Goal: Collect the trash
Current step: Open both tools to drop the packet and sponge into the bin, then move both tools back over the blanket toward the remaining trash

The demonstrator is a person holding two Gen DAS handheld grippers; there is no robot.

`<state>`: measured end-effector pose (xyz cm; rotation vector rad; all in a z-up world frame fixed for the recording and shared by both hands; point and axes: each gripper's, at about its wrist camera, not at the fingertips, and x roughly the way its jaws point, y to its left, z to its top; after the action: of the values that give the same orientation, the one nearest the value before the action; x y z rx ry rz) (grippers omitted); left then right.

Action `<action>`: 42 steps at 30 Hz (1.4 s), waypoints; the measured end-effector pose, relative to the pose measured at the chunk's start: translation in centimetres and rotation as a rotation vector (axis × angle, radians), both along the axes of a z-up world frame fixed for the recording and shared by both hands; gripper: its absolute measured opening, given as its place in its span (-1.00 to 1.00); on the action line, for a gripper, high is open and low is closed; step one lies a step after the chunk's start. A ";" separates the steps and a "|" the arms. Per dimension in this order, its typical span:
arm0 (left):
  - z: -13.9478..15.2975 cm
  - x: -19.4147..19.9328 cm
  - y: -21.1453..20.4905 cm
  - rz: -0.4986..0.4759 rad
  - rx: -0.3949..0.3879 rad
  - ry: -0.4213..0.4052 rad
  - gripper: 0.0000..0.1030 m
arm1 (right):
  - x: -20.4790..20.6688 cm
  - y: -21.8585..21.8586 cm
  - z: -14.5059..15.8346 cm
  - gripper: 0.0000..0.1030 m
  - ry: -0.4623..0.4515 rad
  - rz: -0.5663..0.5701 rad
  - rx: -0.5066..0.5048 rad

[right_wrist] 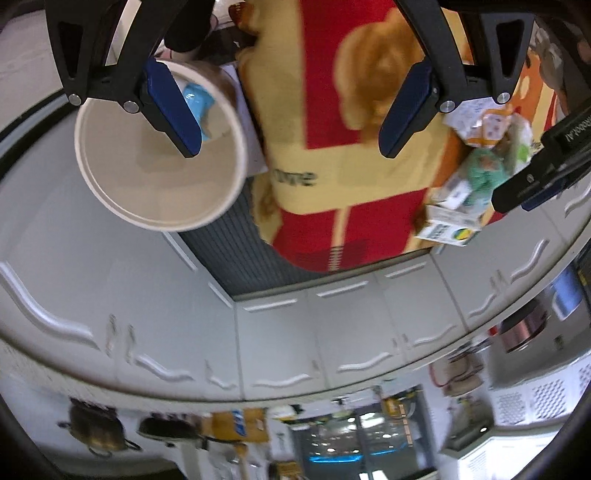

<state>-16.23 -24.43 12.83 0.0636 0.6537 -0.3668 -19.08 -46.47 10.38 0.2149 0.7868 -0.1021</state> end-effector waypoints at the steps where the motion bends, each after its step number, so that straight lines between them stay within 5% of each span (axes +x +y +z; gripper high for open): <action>1: 0.0 -0.2 0.5 0.014 0.005 -0.007 0.56 | 0.1 0.8 0.3 0.86 -0.007 0.015 -0.004; 10: 0.1 -0.9 8.3 0.127 -0.005 -0.020 0.56 | 1.1 7.7 1.5 0.91 -0.033 0.146 -0.042; 23: -3.8 -0.9 19.3 0.233 -0.098 0.155 0.56 | 2.2 13.5 -0.6 0.91 0.054 0.315 -0.014; 29: -5.0 -0.5 20.3 0.201 -0.101 0.195 0.56 | 3.1 15.2 -1.0 0.91 0.075 0.354 -0.004; 35: -6.1 -0.4 19.9 0.157 -0.032 0.194 0.56 | 4.8 17.4 -0.9 0.90 0.104 0.418 0.114; 42: -6.9 0.2 20.7 0.131 -0.063 0.216 0.56 | 8.6 20.9 -2.2 0.60 0.161 0.464 0.199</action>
<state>-16.01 -3.71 5.89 -0.0796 0.8549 -0.2698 -10.49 -25.57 8.21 0.2085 0.9901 0.4026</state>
